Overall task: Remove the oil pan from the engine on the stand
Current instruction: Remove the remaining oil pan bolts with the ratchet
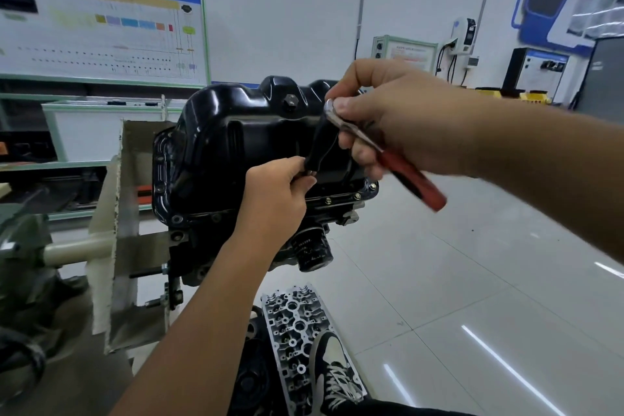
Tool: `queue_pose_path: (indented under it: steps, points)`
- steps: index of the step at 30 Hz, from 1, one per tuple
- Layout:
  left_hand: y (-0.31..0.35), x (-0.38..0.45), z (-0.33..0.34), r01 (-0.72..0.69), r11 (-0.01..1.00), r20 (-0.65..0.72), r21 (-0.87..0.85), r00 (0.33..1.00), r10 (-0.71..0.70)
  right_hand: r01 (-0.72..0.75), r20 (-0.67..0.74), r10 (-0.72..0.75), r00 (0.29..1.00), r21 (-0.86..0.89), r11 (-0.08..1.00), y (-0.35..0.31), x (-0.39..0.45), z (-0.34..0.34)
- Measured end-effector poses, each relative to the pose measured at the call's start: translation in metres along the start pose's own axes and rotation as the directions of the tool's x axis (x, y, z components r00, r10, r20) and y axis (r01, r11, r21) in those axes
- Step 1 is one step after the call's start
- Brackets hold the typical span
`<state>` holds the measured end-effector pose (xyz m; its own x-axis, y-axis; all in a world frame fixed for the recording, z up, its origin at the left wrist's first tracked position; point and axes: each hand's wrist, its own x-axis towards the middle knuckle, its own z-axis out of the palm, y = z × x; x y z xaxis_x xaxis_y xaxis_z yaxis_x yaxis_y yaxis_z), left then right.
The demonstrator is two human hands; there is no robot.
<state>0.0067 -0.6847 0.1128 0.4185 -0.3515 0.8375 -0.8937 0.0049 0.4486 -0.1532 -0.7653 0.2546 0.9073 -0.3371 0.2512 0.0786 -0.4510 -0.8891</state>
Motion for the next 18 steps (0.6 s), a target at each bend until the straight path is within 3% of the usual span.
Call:
queue_pose_path:
  steps: [2,3,5,6,9,12,14,16,17,18]
  points:
    - [0.001,0.000,0.001,-0.006,1.000,-0.008,0.023,1.000,0.006,0.037,-0.215,-0.058,0.975,-0.099,0.994,0.011,-0.005,0.020]
    - [0.001,-0.001,0.002,-0.014,0.999,-0.004,0.028,1.000,0.015,0.081,-0.273,-0.160,0.949,-0.278,0.957,0.017,-0.006,0.025]
    - [-0.001,-0.001,0.001,-0.018,1.000,0.012,0.004,1.000,0.018,0.184,-0.169,-0.387,0.906,-0.667,0.722,0.023,-0.004,0.021]
    - [-0.003,0.000,0.000,-0.008,1.000,0.018,-0.021,1.000,0.008,0.232,-0.075,-0.416,0.906,-0.734,0.638,0.021,-0.002,0.012]
    - [-0.006,0.000,-0.001,0.026,0.998,0.028,-0.064,0.999,-0.024,0.367,0.188,-0.354,0.916,-0.748,0.553,0.004,0.008,-0.018]
    - [-0.007,0.000,0.001,0.026,0.996,0.038,-0.083,0.999,-0.023,0.485,0.396,-0.304,0.867,-0.811,0.327,-0.010,0.017,-0.033]
    - [-0.006,0.000,0.002,0.034,0.996,0.035,-0.086,0.999,-0.031,0.497,0.434,-0.295,0.851,-0.848,0.185,-0.013,0.023,-0.035]
    - [-0.006,0.000,0.003,0.049,0.995,0.011,-0.086,0.999,-0.049,0.468,0.411,-0.318,0.855,-0.875,0.127,-0.014,0.023,-0.033]
    - [-0.006,0.000,0.003,0.054,0.995,-0.005,-0.087,0.998,-0.055,0.443,0.378,-0.330,0.865,-0.884,0.149,-0.015,0.021,-0.031]
    - [-0.006,0.000,0.003,0.057,0.994,-0.018,-0.089,0.998,-0.059,0.404,0.318,-0.326,0.890,-0.882,0.242,-0.015,0.020,-0.028]
